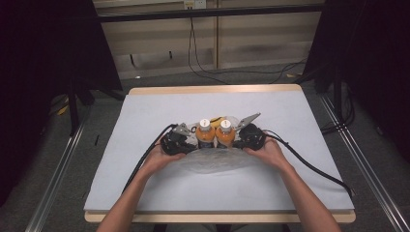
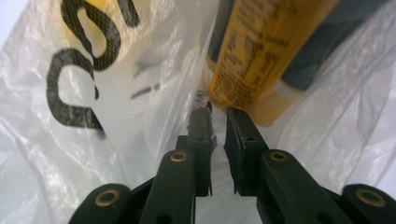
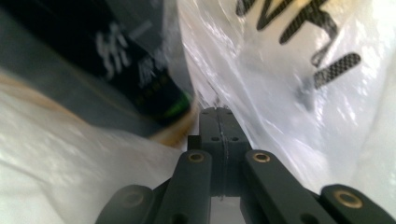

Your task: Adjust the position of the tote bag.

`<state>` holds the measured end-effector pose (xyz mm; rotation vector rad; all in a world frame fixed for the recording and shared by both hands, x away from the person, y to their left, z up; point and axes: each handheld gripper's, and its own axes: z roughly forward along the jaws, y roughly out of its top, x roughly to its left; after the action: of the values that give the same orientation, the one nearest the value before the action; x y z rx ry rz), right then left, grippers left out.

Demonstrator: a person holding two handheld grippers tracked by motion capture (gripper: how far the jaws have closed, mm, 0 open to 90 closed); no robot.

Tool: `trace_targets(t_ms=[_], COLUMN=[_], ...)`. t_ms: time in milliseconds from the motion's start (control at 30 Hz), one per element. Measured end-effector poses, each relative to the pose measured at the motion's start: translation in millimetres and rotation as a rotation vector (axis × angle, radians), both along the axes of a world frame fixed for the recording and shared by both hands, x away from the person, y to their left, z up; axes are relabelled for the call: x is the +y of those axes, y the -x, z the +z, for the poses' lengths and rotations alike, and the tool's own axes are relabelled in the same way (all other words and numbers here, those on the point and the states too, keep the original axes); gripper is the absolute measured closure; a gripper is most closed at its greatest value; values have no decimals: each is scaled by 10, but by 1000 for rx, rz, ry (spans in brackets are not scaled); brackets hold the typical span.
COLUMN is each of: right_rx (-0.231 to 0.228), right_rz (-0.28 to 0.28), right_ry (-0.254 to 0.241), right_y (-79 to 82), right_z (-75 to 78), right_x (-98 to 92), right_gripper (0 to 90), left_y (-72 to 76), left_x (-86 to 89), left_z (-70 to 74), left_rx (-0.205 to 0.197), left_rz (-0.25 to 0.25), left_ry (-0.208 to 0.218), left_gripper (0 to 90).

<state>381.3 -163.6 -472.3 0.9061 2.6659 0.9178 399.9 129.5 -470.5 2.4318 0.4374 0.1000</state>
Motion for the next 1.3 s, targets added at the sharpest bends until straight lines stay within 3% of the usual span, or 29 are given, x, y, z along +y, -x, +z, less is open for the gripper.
trace_targets(t_ms=[67, 167, 400, 500, 667, 767, 800, 867, 1133, 1167, 1300], right_rx=[5, 15, 16, 13, 0, -7, -11, -16, -26, -23, -11], right_rz=[-12, -15, 14, 18, 55, 53, 51, 45, 38, 37, 28], right_ry=[39, 49, 142, 171, 211, 228, 266, 288, 310, 336, 340], right_y=[17, 34, 99, 120, 113, 105, 98, 89, 100, 107, 145], right_z=[24, 34, 84, 99, 113, 113, 123, 131, 139, 137, 143], right_x=[-28, -53, -152, -171, -185, -206, -234, -268, -371, -404, -530], right_gripper=[900, 900, 900, 900, 900, 900, 900, 900, 900, 900, 900], left_y=[3, 11, 68, 52, 43, 34, 27, 15, -3, -7, -24], left_x=[11, 20, 10, 53, 185, 253, 291, 314, 434, 454, 480], left_z=[-6, -1, 62, 80, 81, 93, 94, 103, 122, 111, 109], left_rx=[-4, -11, -55, -63, -71, -76, -82, -75, -92, -89, -86], left_rz=[3, 6, -17, -26, -15, -18, -3, -12, -4, 10, 12], left_ry=[-4, -14, -108, -143, -160, -188, -197, -207, -259, -245, -241], left_gripper=[775, 762, 755, 787, 888, 900, 900, 900, 900, 900, 900])
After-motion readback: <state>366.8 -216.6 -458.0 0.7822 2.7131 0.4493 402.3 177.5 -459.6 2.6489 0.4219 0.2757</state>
